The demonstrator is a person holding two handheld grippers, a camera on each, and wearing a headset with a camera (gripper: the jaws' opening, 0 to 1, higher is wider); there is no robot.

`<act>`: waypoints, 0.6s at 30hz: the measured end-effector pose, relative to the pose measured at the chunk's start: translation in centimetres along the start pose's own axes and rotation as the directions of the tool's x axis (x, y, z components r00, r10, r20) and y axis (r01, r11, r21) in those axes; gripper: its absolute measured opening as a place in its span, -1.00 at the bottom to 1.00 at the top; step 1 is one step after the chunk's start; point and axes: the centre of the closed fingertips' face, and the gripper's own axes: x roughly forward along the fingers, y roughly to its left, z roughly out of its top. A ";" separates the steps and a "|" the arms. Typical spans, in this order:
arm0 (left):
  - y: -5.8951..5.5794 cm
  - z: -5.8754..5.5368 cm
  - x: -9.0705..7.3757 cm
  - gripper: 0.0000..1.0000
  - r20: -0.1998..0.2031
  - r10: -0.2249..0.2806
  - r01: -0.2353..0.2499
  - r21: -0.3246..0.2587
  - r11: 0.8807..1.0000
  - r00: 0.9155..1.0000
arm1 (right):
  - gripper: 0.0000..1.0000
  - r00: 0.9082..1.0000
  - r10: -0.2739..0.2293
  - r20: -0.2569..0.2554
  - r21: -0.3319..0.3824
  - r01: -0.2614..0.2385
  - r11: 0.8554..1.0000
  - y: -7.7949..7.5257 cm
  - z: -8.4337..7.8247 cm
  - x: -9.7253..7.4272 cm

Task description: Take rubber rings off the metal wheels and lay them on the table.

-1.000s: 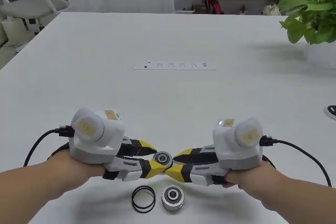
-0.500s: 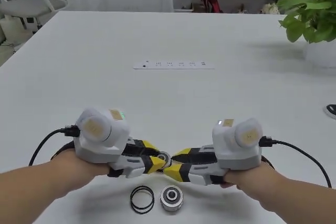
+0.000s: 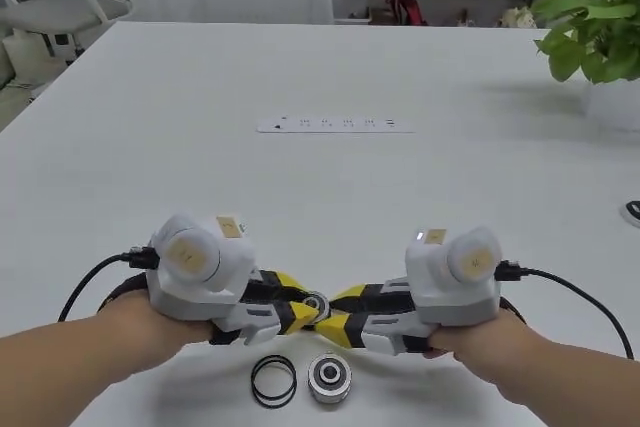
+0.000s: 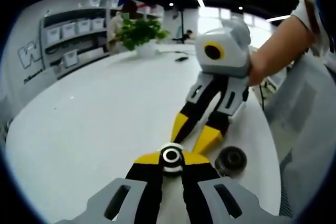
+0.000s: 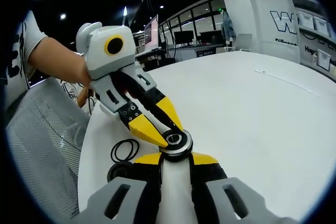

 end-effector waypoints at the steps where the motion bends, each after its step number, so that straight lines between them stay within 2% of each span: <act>1: 0.0 0.0 0.0 -0.73 0.002 0.001 -0.001 -0.003 1.000 1.000 | -0.69 1.000 -0.001 0.000 0.001 0.001 1.000 0.0 0.0 0.0; 13: 0.2 -0.1 0.2 -0.73 0.006 0.015 -0.015 -0.018 1.000 1.000 | -0.97 1.000 -0.014 -0.006 -0.003 0.014 1.000 -0.5 -0.2 -0.4; 18: 0.1 -0.2 0.2 -0.73 0.005 0.016 -0.016 -0.024 1.000 1.000 | -1.00 1.000 -0.020 -0.008 0.015 0.020 1.000 -0.7 -0.3 -0.5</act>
